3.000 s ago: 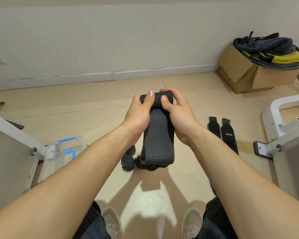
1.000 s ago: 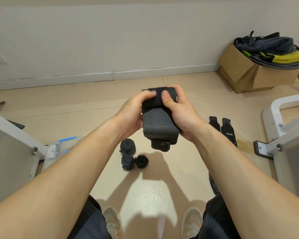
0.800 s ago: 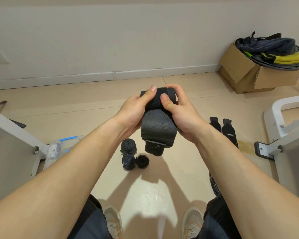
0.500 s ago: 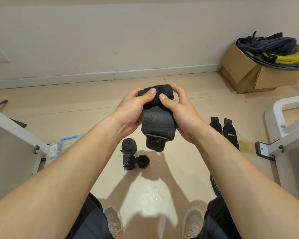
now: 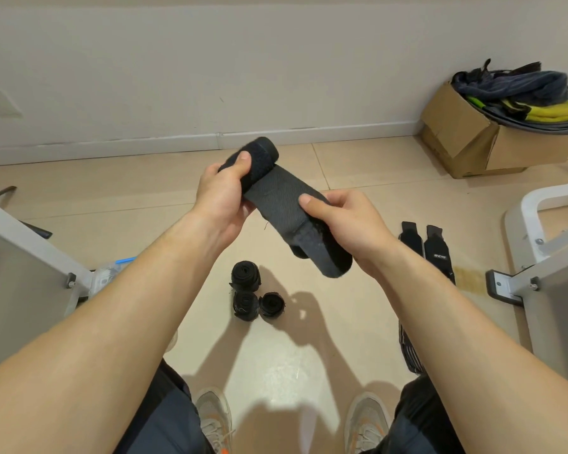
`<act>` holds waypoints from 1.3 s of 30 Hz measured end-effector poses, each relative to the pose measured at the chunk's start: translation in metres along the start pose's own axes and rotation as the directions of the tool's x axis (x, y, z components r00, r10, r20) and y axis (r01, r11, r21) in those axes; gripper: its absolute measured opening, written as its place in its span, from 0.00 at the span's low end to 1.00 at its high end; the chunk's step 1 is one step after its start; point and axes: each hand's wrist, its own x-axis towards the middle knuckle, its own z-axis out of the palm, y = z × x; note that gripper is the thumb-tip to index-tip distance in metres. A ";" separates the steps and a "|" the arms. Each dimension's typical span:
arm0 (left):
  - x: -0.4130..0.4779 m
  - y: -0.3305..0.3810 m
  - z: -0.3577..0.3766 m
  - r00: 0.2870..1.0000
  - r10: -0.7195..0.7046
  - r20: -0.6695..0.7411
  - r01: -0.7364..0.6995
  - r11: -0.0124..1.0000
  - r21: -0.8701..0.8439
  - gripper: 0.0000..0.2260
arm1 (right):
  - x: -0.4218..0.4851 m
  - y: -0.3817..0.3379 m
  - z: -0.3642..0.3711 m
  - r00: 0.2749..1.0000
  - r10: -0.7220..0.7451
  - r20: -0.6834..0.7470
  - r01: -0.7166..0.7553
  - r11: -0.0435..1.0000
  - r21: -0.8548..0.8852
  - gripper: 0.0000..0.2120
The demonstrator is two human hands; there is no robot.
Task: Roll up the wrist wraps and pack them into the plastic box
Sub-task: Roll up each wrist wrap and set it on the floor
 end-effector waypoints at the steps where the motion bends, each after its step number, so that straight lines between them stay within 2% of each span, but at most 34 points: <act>1: 0.001 0.000 -0.001 1.000 0.021 -0.017 -0.021 1.000 0.022 0.17 | 0.001 0.000 -0.001 1.000 0.006 -0.016 -0.006 1.000 0.000 0.17; 4: 0.003 -0.004 -0.002 0.994 0.106 -0.021 -0.102 0.983 0.152 0.17 | 0.001 -0.001 0.000 0.999 -0.008 -0.038 0.006 0.998 -0.057 0.17; 7: 0.002 -0.004 -0.003 0.988 0.146 0.051 -0.154 0.958 0.243 0.13 | -0.001 -0.003 0.000 0.999 -0.017 -0.028 0.017 1.000 0.006 0.10; 11: 0.000 -0.005 -0.002 0.985 0.142 0.102 -0.163 0.956 0.243 0.14 | 0.000 -0.006 -0.002 0.997 -0.033 -0.072 0.039 0.996 0.084 0.11; 17: -0.006 -0.009 0.005 0.989 0.107 0.105 -0.131 0.959 0.252 0.17 | -0.002 -0.010 0.002 0.999 0.036 -0.030 -0.025 0.953 0.303 0.07; 22: -0.004 -0.008 0.004 0.992 0.077 0.101 -0.100 0.962 0.253 0.16 | 0.000 -0.013 0.001 0.997 0.055 -0.053 -0.033 0.935 0.354 0.09; 25: -0.005 -0.005 0.002 0.989 0.047 0.139 -0.080 0.967 0.240 0.16 | 0.003 -0.014 -0.006 0.978 0.207 -0.031 -0.172 0.880 0.442 0.16; 26: -0.006 -0.004 0.002 0.987 0.039 0.159 -0.076 0.969 0.234 0.17 | 0.003 -0.014 -0.009 0.970 0.240 -0.021 -0.207 0.874 0.440 0.17; 28: -0.007 -0.002 0.000 0.978 0.030 0.207 -0.079 0.970 0.231 0.17 | 0.004 -0.013 -0.014 0.967 0.255 0.024 -0.247 0.899 0.363 0.11; 31: -0.010 -0.001 0.000 0.962 0.027 0.273 -0.094 0.967 0.237 0.18 | 0.006 -0.012 -0.021 0.972 0.225 0.068 -0.235 0.925 0.300 0.05; 36: -0.015 -0.002 0.002 0.920 -0.028 0.390 -0.078 0.964 0.253 0.19 | 0.002 -0.014 -0.010 0.996 0.055 -0.065 -0.054 0.998 0.028 0.14; 39: -0.014 -0.004 0.002 0.900 -0.062 0.432 -0.057 0.965 0.257 0.19 | 0.003 -0.013 -0.005 0.994 -0.013 -0.106 0.010 0.999 -0.031 0.22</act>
